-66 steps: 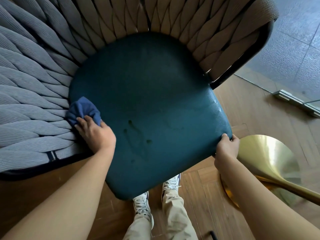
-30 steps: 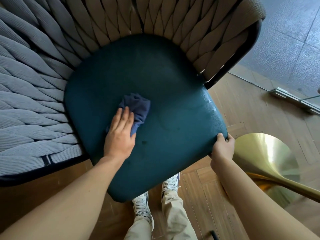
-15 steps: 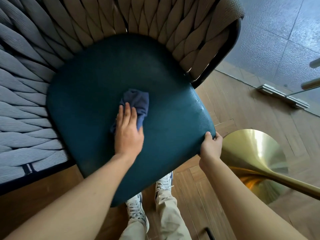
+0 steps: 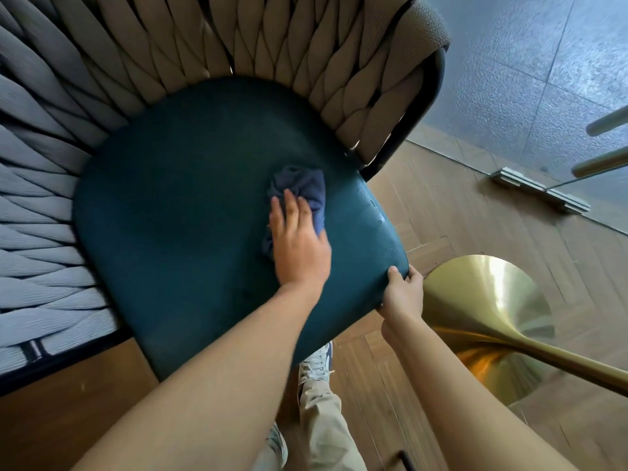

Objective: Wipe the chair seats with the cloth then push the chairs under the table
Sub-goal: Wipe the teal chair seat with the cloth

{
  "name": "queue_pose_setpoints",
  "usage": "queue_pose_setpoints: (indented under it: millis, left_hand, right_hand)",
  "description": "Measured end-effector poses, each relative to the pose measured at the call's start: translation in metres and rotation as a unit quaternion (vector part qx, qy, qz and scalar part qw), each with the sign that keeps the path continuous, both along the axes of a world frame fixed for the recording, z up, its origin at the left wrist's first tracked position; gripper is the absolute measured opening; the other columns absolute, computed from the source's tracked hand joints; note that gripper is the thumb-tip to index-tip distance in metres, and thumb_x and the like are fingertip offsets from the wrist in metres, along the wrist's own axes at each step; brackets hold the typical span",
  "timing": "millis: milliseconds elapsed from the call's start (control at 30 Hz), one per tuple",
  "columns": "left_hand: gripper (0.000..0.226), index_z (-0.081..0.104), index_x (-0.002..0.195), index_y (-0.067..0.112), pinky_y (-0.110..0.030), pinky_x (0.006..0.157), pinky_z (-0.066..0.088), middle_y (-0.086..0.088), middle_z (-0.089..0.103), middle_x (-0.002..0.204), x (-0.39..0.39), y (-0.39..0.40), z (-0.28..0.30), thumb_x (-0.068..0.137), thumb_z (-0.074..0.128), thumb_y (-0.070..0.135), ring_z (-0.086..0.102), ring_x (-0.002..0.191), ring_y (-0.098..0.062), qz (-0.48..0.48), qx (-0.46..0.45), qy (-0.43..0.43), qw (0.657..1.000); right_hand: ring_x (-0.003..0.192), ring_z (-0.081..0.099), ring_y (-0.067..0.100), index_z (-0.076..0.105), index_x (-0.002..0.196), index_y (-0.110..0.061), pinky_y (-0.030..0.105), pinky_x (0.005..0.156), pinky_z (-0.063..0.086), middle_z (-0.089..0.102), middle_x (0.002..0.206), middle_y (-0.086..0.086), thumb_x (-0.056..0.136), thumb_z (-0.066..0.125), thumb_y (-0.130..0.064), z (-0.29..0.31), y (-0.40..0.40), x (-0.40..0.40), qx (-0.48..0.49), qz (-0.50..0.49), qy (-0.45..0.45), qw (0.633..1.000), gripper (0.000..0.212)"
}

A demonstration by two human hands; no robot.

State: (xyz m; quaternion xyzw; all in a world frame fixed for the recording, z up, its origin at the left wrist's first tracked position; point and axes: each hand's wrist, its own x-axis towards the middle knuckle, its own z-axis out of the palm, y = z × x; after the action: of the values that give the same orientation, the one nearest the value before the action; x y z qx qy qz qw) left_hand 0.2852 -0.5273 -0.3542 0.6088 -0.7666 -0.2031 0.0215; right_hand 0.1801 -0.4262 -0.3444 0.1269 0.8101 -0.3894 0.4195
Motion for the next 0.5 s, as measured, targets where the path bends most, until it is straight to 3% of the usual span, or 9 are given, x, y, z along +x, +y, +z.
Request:
queue_pose_setpoints:
  millis: [100, 233, 400, 500]
  left_hand:
    - [0.058, 0.036, 0.145, 0.005, -0.042, 0.121, 0.007, -0.014, 0.022, 0.158, -0.044, -0.002, 0.002, 0.094, 0.045, 0.030, 0.010, 0.147, -0.035, -0.115, 0.009, -0.008, 0.993]
    - [0.052, 0.042, 0.142, 0.009, -0.036, 0.120, 0.004, -0.008, 0.029, 0.157, -0.054, 0.007, 0.000, 0.093, 0.045, 0.027, 0.012, 0.148, -0.027, -0.373, 0.039, 0.040, 0.926]
    - [0.053, 0.064, 0.120, 0.006, -0.040, 0.111, 0.036, -0.011, 0.057, 0.136, -0.008, -0.011, 0.001, 0.082, 0.038, 0.031, 0.046, 0.132, -0.030, -0.411, 0.037, 0.109, 0.904]
    - [0.053, 0.063, 0.122, 0.004, -0.034, 0.112, 0.029, -0.011, 0.056, 0.137, 0.040, -0.026, 0.002, 0.081, 0.040, 0.028, 0.046, 0.132, -0.031, -0.412, 0.026, 0.093, 0.906]
  right_hand:
    - [0.121, 0.047, 0.021, 0.037, 0.143, -0.026, 0.051, 0.106, 0.043, 0.046, 0.125, -0.006, 0.103, 0.034, -0.036, -0.003, 0.001, 0.000, -0.006, -0.012, 0.006, 1.000, 0.042]
    - [0.122, 0.051, 0.024, 0.046, 0.137, -0.027, 0.050, 0.106, 0.042, 0.053, 0.136, 0.001, 0.100, 0.030, -0.047, -0.006, 0.002, 0.003, -0.017, -0.053, 0.000, 0.998, 0.044]
    - [0.121, 0.051, 0.023, 0.047, 0.136, -0.025, 0.049, 0.107, 0.041, 0.054, 0.135, 0.002, 0.100, 0.032, -0.048, -0.005, 0.000, 0.001, -0.024, -0.071, -0.019, 0.997, 0.045]
    - [0.120, 0.052, 0.021, 0.047, 0.137, -0.026, 0.049, 0.107, 0.042, 0.054, 0.132, -0.001, 0.099, 0.033, -0.047, -0.003, 0.001, 0.005, -0.030, -0.071, -0.016, 0.997, 0.046]
